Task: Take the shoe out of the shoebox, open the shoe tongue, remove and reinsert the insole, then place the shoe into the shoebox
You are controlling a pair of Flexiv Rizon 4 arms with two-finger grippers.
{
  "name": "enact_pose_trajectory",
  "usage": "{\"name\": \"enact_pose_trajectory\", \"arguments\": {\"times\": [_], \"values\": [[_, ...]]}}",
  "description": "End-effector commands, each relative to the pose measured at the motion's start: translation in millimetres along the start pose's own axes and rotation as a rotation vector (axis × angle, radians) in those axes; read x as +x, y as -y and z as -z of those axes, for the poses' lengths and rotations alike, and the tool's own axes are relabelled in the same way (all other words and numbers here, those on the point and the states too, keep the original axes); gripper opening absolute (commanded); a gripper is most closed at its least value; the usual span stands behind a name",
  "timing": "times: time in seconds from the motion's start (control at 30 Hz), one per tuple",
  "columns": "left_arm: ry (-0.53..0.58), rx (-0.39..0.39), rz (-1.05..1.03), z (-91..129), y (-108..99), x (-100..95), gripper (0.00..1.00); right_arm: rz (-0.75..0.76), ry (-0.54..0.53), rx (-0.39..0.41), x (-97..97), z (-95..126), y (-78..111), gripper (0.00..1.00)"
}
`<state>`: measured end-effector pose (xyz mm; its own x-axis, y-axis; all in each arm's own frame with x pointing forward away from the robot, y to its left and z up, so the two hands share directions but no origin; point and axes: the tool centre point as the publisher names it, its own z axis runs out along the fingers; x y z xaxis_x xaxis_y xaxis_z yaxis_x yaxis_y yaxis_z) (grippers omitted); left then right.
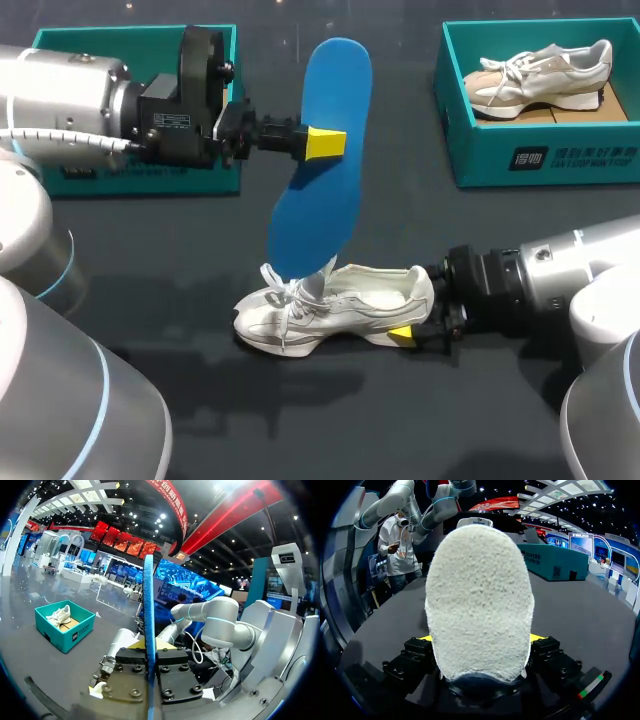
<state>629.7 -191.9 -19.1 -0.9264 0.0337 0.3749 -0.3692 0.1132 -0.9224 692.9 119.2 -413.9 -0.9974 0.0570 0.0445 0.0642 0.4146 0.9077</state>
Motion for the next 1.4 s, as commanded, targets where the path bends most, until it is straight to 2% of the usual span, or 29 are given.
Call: {"name": "enact_pose_trajectory", "arguments": {"times": [0.03,0.2,0.6,0.67,0.87,1.17,1.4], "values": [[0.006,0.052,0.004,21,-21,21.0,0.00,0.000,0.001,0.005,1.4,0,-0.3,0.00],[0.005,0.092,0.049,29,-45,30.1,0.00,0.000,0.001,0.005,1.4,0,-0.3,0.00],[0.005,0.092,0.049,29,-45,30.1,0.00,0.000,0.001,0.005,1.4,0,-0.3,0.00],[-0.007,0.076,0.050,24,-48,34.9,0.00,0.000,0.001,0.005,1.4,0,-0.3,0.00],[-0.024,0.087,0.097,21,-51,37.3,0.00,0.000,0.001,0.005,1.4,0,-0.3,0.00],[-0.043,0.137,0.121,25,-45,37.1,0.00,0.000,0.001,0.005,1.4,0,-0.3,0.00],[-0.056,0.141,0.116,25,-41,39.1,0.00,0.000,0.001,0.005,1.4,0,-0.3,0.00]]}}
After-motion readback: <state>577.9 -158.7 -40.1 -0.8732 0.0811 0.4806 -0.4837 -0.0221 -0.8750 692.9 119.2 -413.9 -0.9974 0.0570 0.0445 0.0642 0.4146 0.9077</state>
